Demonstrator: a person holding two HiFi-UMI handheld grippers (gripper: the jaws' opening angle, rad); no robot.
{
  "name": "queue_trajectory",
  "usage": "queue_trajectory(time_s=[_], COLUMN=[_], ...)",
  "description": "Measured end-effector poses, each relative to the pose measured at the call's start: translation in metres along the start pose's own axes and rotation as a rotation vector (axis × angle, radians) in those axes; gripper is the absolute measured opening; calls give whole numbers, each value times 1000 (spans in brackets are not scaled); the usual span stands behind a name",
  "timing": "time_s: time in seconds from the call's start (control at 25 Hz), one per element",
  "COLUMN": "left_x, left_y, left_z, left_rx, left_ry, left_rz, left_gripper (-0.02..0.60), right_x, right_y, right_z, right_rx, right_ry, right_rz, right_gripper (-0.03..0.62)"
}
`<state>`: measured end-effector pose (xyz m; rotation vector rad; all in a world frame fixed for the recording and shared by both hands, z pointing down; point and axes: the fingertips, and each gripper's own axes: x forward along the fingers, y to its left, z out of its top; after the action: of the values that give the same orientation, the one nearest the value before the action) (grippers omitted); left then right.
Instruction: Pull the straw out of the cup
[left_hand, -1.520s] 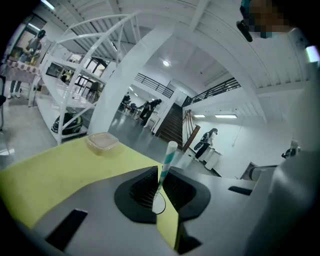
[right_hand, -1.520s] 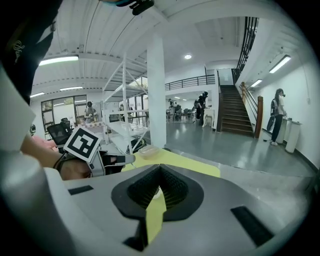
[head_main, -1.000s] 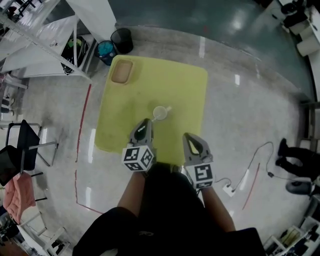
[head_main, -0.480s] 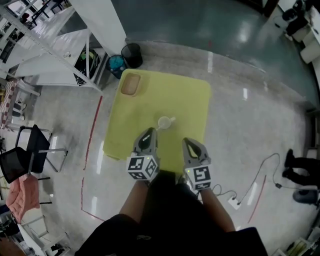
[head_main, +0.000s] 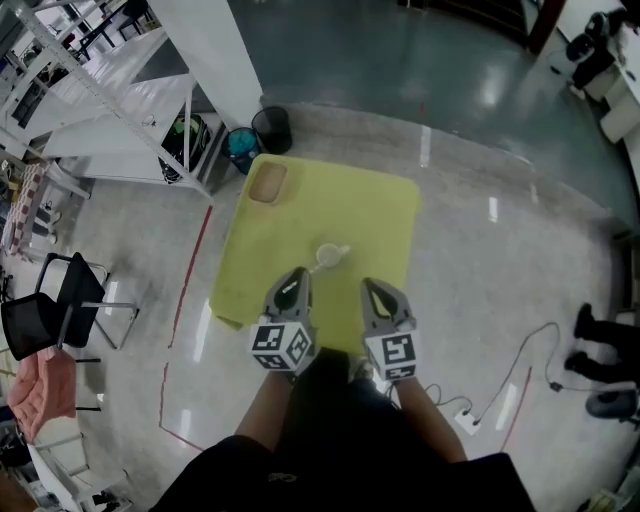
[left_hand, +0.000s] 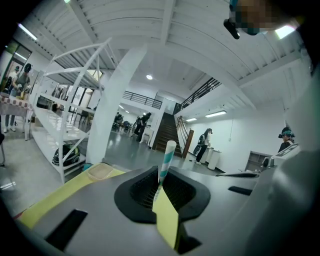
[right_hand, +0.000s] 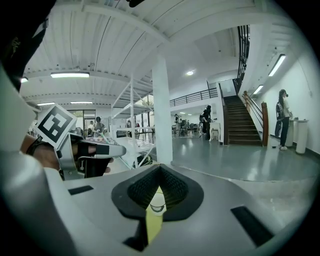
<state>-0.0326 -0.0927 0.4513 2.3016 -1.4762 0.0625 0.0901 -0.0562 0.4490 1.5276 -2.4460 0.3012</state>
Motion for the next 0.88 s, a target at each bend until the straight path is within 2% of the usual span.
queue_trajectory(time_s=[0.2, 0.88], left_x=[-8, -24], left_y=[-6, -7], left_z=[4, 6], left_rx=[8, 14], left_ry=[-16, -20], left_rz=[0, -19], left_gripper=[64, 64], right_x=[-7, -17], right_y=[2, 22], right_z=[-1, 10], right_rx=[-36, -34], right_ry=[3, -17], right_rz=[-6, 0], right_gripper=[15, 15])
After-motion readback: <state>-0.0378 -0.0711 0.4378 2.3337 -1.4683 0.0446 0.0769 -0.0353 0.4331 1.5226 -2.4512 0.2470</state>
